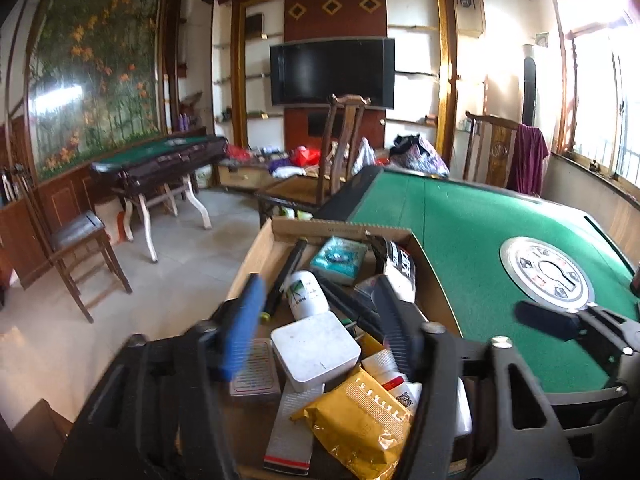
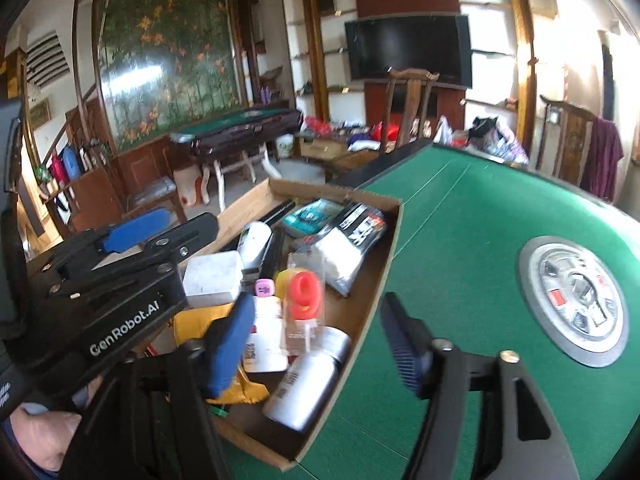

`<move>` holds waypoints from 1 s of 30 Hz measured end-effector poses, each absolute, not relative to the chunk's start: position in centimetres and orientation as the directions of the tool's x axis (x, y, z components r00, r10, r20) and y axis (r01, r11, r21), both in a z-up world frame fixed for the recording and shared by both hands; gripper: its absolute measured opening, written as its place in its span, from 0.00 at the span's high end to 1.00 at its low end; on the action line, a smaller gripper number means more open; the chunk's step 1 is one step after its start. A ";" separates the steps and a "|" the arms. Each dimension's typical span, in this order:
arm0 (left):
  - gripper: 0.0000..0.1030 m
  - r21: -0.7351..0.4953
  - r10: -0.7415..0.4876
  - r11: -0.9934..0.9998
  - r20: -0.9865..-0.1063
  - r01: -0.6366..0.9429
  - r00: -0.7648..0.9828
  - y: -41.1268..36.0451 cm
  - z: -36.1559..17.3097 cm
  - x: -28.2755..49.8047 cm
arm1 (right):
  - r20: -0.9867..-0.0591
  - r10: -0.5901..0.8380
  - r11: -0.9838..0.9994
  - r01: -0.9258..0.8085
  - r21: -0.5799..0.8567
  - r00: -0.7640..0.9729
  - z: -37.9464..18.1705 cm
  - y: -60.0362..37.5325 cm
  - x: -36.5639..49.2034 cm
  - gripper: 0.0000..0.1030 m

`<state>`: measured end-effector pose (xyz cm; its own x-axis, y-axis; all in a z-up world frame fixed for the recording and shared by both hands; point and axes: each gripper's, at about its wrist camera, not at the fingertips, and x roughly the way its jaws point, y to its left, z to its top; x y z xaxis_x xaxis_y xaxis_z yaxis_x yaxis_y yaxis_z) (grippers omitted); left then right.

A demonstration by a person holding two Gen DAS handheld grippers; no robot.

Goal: Organize objects

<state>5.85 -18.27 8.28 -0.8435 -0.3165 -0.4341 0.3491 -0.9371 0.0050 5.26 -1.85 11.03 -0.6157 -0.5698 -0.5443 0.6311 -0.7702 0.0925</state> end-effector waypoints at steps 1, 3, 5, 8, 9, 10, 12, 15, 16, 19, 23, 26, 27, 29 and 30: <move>0.30 0.010 -0.322 -0.936 -0.426 0.352 -0.846 -18.2 8.4 6.1 | -0.526 -0.572 -0.776 0.624 0.096 -0.630 11.1 -1.1 5.6 0.24; 0.29 0.030 -0.337 -0.934 -0.406 0.356 -0.850 -18.0 8.7 6.7 | -0.503 -0.572 -0.782 0.616 0.096 -0.648 11.0 -0.2 6.1 0.24; 0.29 0.064 -0.351 -0.932 -0.406 0.357 -0.844 -17.7 8.8 7.1 | -0.496 -0.559 -0.791 0.607 0.078 -0.664 11.1 0.0 6.4 0.20; 0.22 0.109 -0.373 -0.924 -0.472 0.367 -0.799 -17.7 8.2 7.0 | -0.493 -0.557 -0.795 0.601 0.082 -0.669 10.4 0.7 6.7 0.20; 0.22 0.114 -0.373 -0.924 -0.491 0.366 -0.787 -17.9 7.9 6.9 | -0.484 -0.570 -0.789 0.606 0.100 -0.664 10.2 1.1 6.8 0.20; 0.22 0.126 -0.382 -0.920 -0.513 0.372 -0.769 -17.9 7.5 6.8 | -0.477 -0.576 -0.788 0.606 0.109 -0.664 10.2 1.4 6.8 0.20; 0.22 0.164 -0.419 -0.903 -0.539 0.397 -0.731 -17.9 6.9 6.6 | -0.455 -0.596 -0.780 0.611 0.136 -0.661 10.2 2.0 6.9 0.20; 0.22 0.205 -0.444 -0.889 -0.603 0.409 -0.663 -18.2 6.2 5.8 | -0.439 -0.609 -0.774 0.616 0.145 -0.661 10.3 2.3 6.9 0.20; 0.22 0.194 -0.433 -0.893 -0.618 0.407 -0.656 -18.4 6.1 5.7 | -0.433 -0.609 -0.775 0.615 0.144 -0.665 10.5 2.5 7.0 0.20; 0.22 0.164 -0.452 -0.877 -0.601 0.452 -0.659 -18.8 6.7 6.3 | -0.407 -0.616 -0.773 0.618 0.146 -0.675 10.9 3.0 7.5 0.20; 0.22 0.232 -0.505 -0.858 -0.542 0.458 -0.672 -18.2 7.6 6.9 | -0.393 -0.619 -0.772 0.618 0.147 -0.680 11.0 3.0 7.7 0.20; 0.22 0.255 -0.530 -0.846 -0.494 0.468 -0.689 -17.7 7.7 7.5 | -0.390 -0.622 -0.771 0.620 0.148 -0.680 11.1 3.0 7.8 0.20; 0.22 0.251 -0.518 -0.854 -0.500 0.456 -0.695 -17.8 7.5 7.5 | -0.390 -0.621 -0.771 0.620 0.146 -0.680 11.1 3.0 7.8 0.20; 0.22 0.248 -0.499 -0.865 -0.508 0.435 -0.702 -17.9 7.2 7.5 | -0.390 -0.619 -0.772 0.619 0.143 -0.682 11.1 3.1 7.8 0.20; 0.22 0.252 -0.500 -0.865 -0.508 0.435 -0.701 -17.9 7.0 7.6 | -0.389 -0.619 -0.772 0.619 0.143 -0.682 11.1 3.1 7.9 0.20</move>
<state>7.60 -17.89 7.03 -0.7012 -0.5003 -0.5079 0.4346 -0.8647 0.2517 7.87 3.06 11.07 -0.6822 -0.6188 -0.3895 0.6191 -0.7723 0.1426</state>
